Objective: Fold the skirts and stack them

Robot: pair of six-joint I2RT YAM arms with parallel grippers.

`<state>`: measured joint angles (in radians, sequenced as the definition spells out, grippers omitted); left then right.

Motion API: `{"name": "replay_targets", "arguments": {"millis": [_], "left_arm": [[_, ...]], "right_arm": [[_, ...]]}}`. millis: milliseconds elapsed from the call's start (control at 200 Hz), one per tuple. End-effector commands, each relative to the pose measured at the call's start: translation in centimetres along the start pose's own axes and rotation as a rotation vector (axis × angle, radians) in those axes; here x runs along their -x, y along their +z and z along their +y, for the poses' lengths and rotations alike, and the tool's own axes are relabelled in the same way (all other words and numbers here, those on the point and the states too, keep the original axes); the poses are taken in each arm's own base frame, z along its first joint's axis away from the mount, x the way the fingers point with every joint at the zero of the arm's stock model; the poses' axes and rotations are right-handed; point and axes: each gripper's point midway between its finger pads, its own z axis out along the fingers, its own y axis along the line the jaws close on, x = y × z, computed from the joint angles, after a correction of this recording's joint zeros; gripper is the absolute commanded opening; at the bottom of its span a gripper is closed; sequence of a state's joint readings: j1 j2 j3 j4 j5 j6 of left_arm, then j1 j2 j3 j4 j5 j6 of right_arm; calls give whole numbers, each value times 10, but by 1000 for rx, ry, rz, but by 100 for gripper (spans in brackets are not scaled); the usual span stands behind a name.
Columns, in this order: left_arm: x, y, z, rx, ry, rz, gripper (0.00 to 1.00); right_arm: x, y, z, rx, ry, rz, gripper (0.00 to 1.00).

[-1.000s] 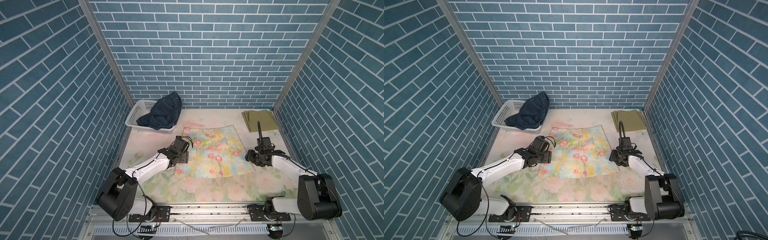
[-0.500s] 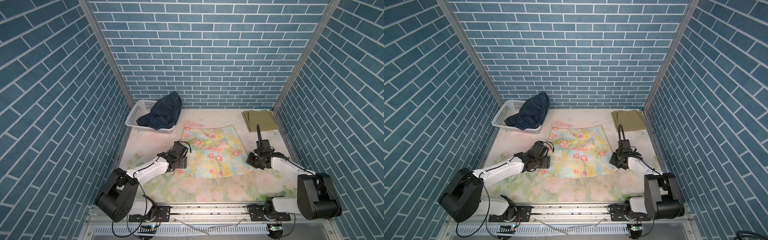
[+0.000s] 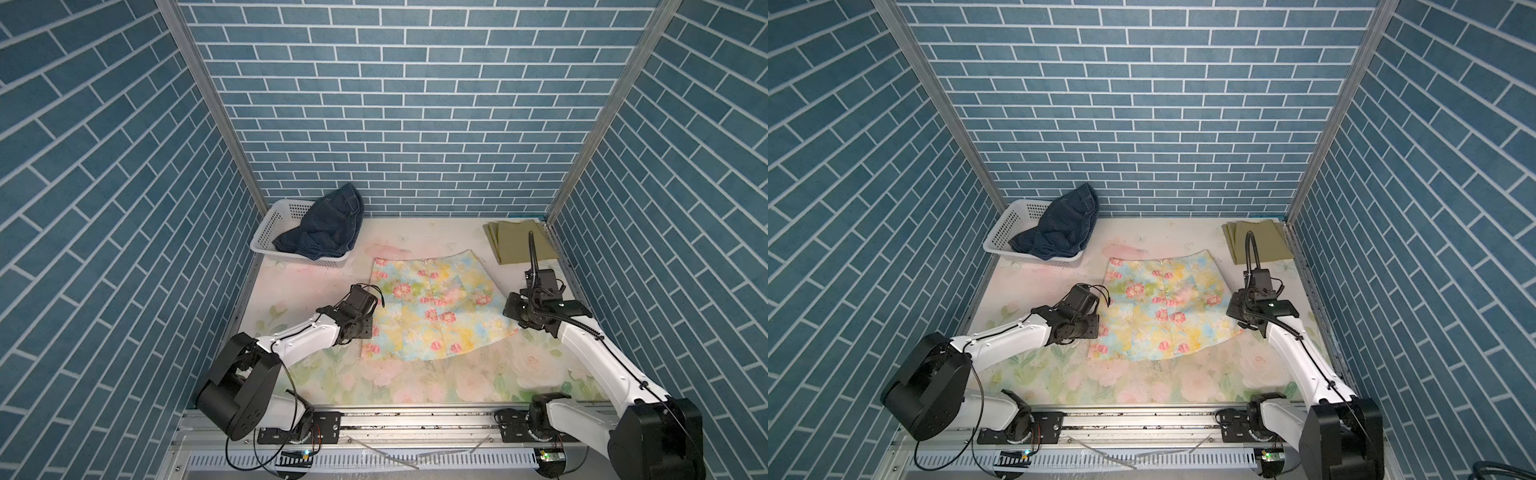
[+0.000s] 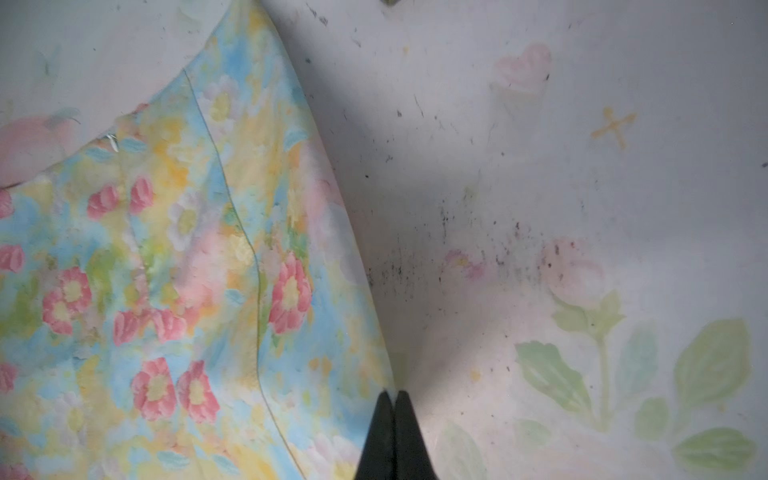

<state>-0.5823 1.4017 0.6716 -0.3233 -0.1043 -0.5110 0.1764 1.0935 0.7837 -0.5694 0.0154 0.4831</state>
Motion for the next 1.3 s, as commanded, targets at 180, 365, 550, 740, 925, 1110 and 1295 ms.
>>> {"name": "replay_targets", "arguments": {"millis": [180,365,550,740,925,1110,1295], "left_arm": [[-3,-3,-14,-80,-5,8,42],[-7,-2,-19,-114,-15,12,37],[-14,0,-17,-119,-29,22,28],[-25,10,-12,-107,-32,45,16],[-35,18,-11,-117,-52,51,9],[-41,18,-6,-118,-67,35,7],[-46,18,-2,-117,-71,26,6]], "right_arm": [[21,-39,16,-3,-98,-47,0],[22,-46,62,63,-185,-54,0],[14,-45,128,130,-312,-53,0],[-12,-39,206,202,-431,-46,0],[-52,-32,279,295,-480,-35,0],[-100,-20,323,353,-512,26,0],[-131,-4,346,426,-481,127,0]]}}
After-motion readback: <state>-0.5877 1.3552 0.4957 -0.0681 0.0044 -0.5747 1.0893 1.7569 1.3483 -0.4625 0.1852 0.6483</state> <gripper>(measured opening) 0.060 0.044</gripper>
